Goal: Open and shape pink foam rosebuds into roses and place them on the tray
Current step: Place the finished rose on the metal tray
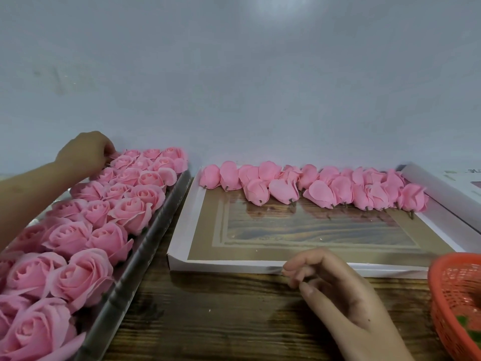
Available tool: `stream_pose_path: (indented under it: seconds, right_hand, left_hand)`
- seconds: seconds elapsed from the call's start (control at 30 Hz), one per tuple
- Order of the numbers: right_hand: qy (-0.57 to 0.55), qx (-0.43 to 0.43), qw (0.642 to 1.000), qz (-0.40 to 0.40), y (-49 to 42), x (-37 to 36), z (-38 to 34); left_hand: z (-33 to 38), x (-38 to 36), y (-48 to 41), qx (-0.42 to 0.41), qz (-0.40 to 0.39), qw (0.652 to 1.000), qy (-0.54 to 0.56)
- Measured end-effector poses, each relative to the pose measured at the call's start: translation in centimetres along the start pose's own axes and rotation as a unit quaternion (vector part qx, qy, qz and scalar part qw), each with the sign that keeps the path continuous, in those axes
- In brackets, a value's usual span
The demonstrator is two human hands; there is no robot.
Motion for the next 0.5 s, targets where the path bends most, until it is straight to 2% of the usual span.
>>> stream_pose_path:
  seconds: [0.3,0.43,0.5]
  right_hand:
    - [-0.004,-0.004,1.0,-0.021,0.0,-0.1,0.0]
    - [-0.004,-0.003,1.0,-0.019,-0.1,-0.2,0.0]
    - [-0.002,-0.001,1.0,-0.017,-0.1,-0.2,0.0]
  left_hand:
    - [-0.4,-0.5,-0.8,-0.042,-0.028,0.998,0.033]
    - [-2.0,1.1,-0.8,0.012,-0.028,0.994,0.108]
    - [-2.3,2.0,-0.3,0.01,0.005,0.995,0.102]
Point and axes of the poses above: each hand's wrist, its own y-axis away from the middle knuckle, its own x-axis out of the back of the hand, z = x × y, the point moved 4 cm from there along -y, towards the middle knuckle, and after that the axes turned 5 degrees about x, right-handed, at the moved point
